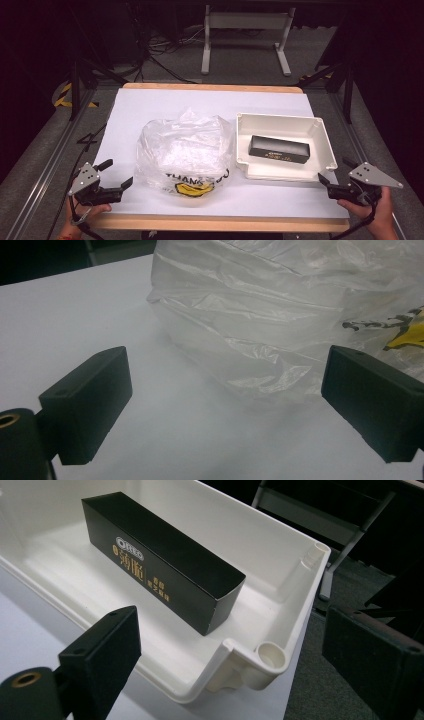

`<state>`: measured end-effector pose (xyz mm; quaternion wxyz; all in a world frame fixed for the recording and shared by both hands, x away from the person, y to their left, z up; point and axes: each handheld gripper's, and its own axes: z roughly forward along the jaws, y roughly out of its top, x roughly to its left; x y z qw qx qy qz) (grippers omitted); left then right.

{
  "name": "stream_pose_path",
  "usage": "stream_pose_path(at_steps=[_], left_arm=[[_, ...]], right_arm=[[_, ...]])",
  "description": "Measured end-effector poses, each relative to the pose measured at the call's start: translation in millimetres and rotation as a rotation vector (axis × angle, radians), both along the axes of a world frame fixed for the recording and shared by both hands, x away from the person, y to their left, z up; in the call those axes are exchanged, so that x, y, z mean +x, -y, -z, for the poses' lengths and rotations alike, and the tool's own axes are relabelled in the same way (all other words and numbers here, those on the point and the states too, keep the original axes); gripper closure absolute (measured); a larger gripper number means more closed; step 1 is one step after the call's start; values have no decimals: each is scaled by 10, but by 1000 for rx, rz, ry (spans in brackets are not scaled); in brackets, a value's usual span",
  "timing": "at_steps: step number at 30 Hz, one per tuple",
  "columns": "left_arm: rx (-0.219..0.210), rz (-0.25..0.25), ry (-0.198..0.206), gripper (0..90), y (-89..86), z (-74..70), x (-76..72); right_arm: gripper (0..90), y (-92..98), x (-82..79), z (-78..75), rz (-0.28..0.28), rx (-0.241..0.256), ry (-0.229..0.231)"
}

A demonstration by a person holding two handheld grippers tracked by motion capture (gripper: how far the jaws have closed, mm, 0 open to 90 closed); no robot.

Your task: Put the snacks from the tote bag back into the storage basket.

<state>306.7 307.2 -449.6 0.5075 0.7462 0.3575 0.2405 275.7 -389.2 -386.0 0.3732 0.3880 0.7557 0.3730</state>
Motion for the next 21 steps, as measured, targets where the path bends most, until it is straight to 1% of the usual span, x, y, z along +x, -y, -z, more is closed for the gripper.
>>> stream_pose_path(at_steps=[3,5,6,9,10,12,13,15,16,20,21], left_arm=[[-2,-6,-1,69,-1,4,-1],[-2,-9,-2,69,-2,7,0],[-4,-10,0,69,-4,9,2],[-3,-12,0,69,-10,13,-1],[-3,-13,-1,69,-12,14,-3],[4,-12,-8,69,-21,10,-8],[-2,-14,0,69,-19,15,-7],[-5,-13,2,69,-19,17,-7],[-6,-13,1,69,-19,17,-9],[-7,-13,6,69,-25,15,-16],[-9,-13,7,69,-27,15,-16]], right_arm=[[86,44,-23,74,9,39,9],[83,59,-33,115,19,36,18],[83,66,-42,136,15,38,22],[79,94,-64,186,32,63,42],[79,109,-73,204,27,81,51],[78,119,-85,231,30,85,62],[78,123,-90,254,26,95,66],[75,124,-88,274,23,101,62],[71,119,-92,324,24,106,62],[70,109,-81,421,26,111,60],[68,106,-79,444,26,106,56]])
